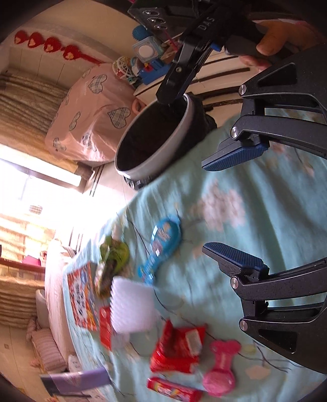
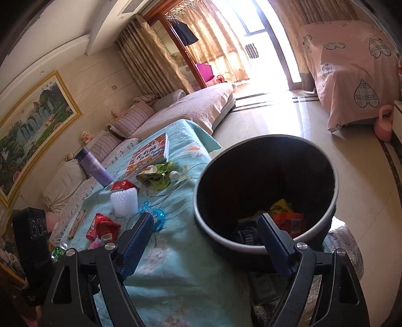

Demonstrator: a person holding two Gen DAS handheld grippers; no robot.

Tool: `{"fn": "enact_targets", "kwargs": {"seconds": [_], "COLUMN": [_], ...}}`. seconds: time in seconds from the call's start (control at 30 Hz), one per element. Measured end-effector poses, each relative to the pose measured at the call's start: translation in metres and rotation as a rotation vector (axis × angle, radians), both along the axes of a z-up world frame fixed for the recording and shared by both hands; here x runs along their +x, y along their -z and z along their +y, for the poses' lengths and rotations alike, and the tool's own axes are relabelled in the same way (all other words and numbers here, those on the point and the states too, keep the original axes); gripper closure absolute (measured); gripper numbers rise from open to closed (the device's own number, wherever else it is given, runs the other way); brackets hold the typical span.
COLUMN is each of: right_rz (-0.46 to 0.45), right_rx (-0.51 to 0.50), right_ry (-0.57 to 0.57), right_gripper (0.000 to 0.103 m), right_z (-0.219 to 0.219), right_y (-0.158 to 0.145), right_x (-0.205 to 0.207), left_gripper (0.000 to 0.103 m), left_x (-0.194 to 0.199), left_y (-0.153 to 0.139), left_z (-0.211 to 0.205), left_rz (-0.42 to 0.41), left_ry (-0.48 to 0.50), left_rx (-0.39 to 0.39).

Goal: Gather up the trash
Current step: 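Grasp the pink toy brush with the left gripper while the right gripper grasps the blue toy brush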

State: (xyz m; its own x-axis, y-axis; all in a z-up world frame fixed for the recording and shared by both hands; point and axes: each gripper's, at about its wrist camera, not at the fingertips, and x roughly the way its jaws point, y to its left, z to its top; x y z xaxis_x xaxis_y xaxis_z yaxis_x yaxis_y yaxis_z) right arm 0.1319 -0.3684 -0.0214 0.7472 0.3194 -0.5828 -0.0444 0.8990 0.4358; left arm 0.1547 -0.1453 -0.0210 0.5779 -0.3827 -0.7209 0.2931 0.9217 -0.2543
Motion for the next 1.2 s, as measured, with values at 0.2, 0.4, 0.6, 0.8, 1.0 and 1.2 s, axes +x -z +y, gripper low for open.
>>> {"fn": "enact_targets", "kwargs": {"seconds": [0.2, 0.4, 0.6, 0.8, 1.0, 1.2], "right_rz": [0.025, 0.056, 0.063, 0.065, 0.072, 0.075], "right_rx": [0.008, 0.001, -0.024, -0.057, -0.09, -0.153], "right_ry": [-0.068, -0.133, -0.192, -0.228, -0.257, -0.29], "right_gripper": [0.017, 0.017, 0.017, 0.017, 0.017, 0.017], "right_z": [0.039, 0.076, 0.105, 0.125, 0.133, 0.139], "right_y": [0.01, 0.022, 0.027, 0.029, 0.032, 0.035], "right_x": [-0.004, -0.006, -0.005, -0.001, 0.01, 0.03], "left_gripper": [0.043, 0.043, 0.043, 0.043, 0.041, 0.037], "left_x": [-0.017, -0.029, -0.036, -0.041, -0.035, -0.015], "left_y": [0.004, 0.009, 0.015, 0.02, 0.026, 0.039], "left_z": [0.048, 0.089, 0.121, 0.147, 0.159, 0.17], "left_rz": [0.004, 0.017, 0.026, 0.037, 0.065, 0.137], "left_ry": [-0.076, -0.152, -0.206, -0.258, -0.29, -0.325], "left_rx": [-0.016, -0.025, -0.028, -0.037, -0.029, -0.071]}}
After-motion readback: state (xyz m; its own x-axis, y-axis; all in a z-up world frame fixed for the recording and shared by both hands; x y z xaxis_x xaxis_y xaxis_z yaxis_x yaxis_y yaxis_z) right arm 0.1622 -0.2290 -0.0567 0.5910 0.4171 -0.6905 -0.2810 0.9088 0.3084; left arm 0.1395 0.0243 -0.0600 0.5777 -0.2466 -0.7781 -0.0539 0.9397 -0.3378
